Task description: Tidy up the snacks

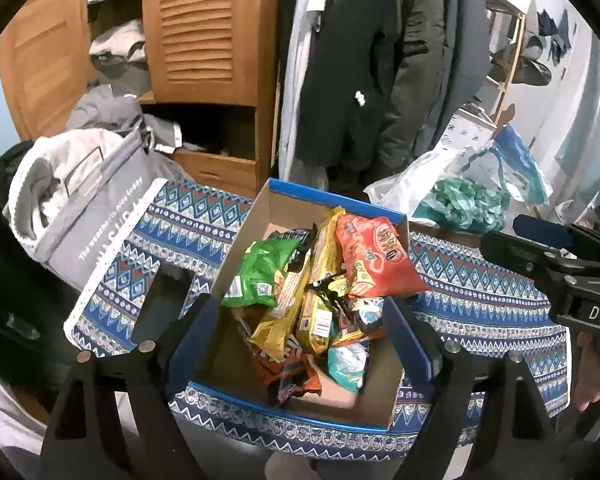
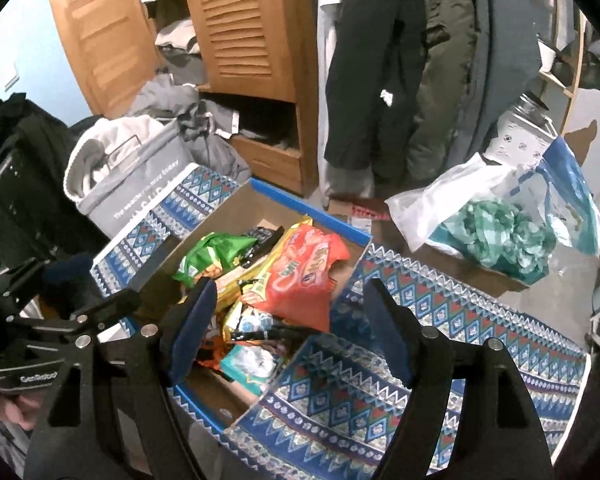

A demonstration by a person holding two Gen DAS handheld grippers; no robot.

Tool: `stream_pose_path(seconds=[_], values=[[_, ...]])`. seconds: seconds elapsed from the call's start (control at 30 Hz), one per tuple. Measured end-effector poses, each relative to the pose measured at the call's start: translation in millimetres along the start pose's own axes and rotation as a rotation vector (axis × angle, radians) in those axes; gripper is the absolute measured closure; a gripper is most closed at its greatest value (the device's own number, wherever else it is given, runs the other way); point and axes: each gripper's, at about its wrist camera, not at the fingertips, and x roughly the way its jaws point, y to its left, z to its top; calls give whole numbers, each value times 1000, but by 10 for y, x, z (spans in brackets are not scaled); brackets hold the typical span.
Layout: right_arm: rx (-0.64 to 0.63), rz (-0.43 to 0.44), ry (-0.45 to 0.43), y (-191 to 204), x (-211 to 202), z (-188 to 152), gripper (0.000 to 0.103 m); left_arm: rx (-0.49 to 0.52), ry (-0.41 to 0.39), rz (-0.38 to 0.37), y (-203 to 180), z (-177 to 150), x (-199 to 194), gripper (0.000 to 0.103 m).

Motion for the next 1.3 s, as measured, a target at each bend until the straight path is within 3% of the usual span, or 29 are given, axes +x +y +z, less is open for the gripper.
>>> stream_pose_path(seconds=[0.37, 1.3], values=[[22, 7, -6, -99, -121, -70, 26, -25, 67, -16, -2, 3, 138, 17], [21, -34, 27, -209, -68, -188, 26, -44, 83, -21, -58, 24, 139, 17]])
